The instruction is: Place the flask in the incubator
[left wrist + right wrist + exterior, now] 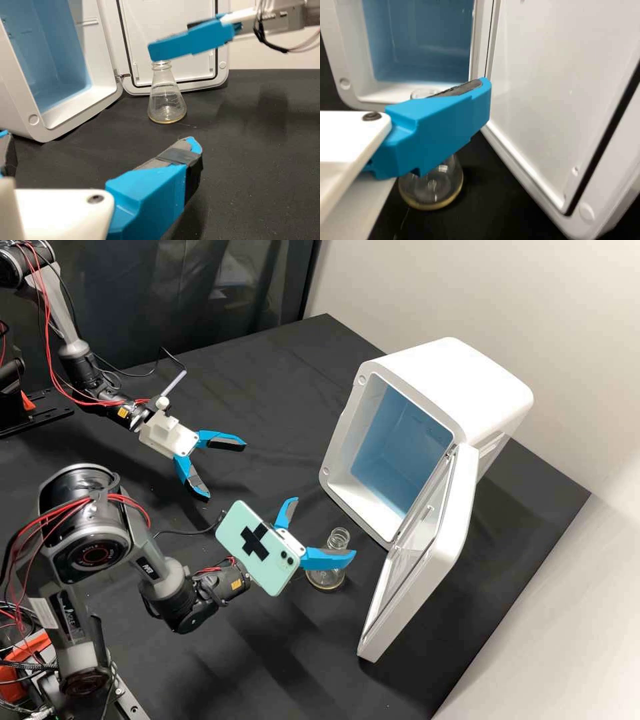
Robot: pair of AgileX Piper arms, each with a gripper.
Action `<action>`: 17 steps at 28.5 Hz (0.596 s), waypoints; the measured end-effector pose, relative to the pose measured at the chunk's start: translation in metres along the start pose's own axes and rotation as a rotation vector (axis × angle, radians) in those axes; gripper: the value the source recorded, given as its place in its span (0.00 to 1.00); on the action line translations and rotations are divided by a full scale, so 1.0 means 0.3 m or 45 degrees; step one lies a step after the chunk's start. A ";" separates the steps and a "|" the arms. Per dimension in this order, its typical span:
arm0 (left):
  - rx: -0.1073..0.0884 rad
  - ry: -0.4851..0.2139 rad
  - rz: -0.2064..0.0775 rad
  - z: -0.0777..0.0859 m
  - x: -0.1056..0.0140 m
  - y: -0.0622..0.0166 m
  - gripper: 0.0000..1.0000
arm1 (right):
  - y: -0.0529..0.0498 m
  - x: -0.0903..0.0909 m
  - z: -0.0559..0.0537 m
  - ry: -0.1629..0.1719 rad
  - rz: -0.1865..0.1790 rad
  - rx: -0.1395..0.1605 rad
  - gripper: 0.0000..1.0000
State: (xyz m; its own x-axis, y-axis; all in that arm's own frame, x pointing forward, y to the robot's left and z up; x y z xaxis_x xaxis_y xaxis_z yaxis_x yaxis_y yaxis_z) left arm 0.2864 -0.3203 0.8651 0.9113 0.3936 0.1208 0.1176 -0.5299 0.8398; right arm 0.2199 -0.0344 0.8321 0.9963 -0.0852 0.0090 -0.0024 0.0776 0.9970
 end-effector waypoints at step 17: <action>0.000 0.006 0.001 -0.010 0.000 0.001 1.00 | -0.148 0.135 0.064 -0.165 -0.127 -0.002 1.00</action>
State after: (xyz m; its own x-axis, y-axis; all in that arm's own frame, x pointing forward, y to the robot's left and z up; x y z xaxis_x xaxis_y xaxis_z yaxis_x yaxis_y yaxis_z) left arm 0.2852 -0.3185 0.8670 0.9096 0.3967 0.1236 0.1171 -0.5302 0.8398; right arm 0.2588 -0.0605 0.7898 0.9722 -0.2199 -0.0803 0.0964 0.0636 0.9933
